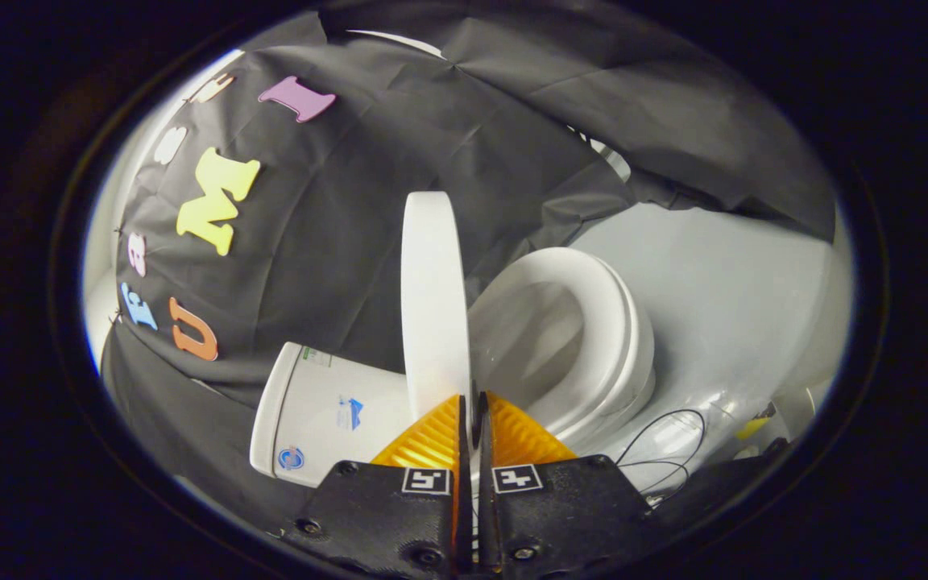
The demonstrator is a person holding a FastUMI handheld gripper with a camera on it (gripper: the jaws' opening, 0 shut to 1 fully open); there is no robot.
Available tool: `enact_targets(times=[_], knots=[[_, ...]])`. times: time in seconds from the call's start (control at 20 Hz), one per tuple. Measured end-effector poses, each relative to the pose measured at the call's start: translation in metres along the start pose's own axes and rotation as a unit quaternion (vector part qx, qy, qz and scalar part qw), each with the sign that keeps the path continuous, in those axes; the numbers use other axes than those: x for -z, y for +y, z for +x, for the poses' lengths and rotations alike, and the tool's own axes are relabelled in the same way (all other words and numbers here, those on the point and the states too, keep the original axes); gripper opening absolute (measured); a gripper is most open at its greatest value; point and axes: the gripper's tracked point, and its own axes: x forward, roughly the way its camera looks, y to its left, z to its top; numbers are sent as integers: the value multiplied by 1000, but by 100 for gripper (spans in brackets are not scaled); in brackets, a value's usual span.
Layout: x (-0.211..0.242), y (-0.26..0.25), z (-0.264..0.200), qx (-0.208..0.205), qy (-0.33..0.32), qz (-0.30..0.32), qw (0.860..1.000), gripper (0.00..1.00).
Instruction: Open the toilet lid.
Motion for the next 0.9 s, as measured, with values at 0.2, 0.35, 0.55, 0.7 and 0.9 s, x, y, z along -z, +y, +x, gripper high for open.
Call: enact_targets(times=[0.2,0.35,0.55,0.7,0.9], knots=[[1,14,-3,-2,-3,-15,1000,6],[2,21,-3,4,-7,-31,999,6],[4,28,-5,1,-7,-34,999,6],[5,34,-7,5,-11,-44,999,6],[9,48,-5,13,-18,-66,998,6]])
